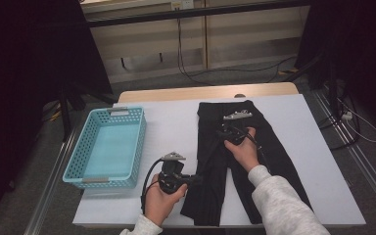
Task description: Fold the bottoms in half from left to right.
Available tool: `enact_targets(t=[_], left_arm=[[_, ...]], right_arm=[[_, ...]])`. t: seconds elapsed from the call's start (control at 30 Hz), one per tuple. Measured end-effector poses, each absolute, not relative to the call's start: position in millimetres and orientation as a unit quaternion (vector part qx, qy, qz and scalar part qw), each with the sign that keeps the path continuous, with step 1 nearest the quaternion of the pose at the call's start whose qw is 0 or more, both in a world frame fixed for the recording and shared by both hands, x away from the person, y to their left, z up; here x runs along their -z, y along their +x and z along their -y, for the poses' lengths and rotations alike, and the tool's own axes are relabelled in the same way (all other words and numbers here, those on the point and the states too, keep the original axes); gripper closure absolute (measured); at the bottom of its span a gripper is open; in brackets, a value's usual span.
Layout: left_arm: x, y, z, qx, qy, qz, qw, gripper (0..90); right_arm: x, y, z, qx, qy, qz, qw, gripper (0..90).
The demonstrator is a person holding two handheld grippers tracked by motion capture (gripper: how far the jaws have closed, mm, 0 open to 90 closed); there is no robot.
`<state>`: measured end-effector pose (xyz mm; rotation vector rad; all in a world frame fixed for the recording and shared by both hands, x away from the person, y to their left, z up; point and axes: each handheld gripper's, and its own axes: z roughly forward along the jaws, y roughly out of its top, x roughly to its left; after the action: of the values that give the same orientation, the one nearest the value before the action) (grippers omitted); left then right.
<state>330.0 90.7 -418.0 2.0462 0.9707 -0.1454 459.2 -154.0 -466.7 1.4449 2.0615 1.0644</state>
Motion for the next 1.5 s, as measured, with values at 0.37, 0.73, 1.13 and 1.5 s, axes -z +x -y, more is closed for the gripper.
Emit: enact_targets(t=[0.37,0.73,1.13,1.5], left_arm=[[409,331,-81,0.075,0.811,-0.37,0.448,88.9],[372,338,3,0.103,0.824,-0.292,0.475,88.9],[377,359,26,0.036,0.845,-0.294,0.445,23.8],[407,372,-46,-0.034,0.854,-0.32,0.407,14.0]], right_arm=[[439,466,159,-0.399,0.487,-0.746,0.218,89.9],[407,459,217,-0.381,0.485,-0.751,0.237,90.0],[393,418,297,-0.347,0.521,-0.725,0.288,50.3],[425,368,270,-0.336,0.492,-0.76,0.26,34.7]])
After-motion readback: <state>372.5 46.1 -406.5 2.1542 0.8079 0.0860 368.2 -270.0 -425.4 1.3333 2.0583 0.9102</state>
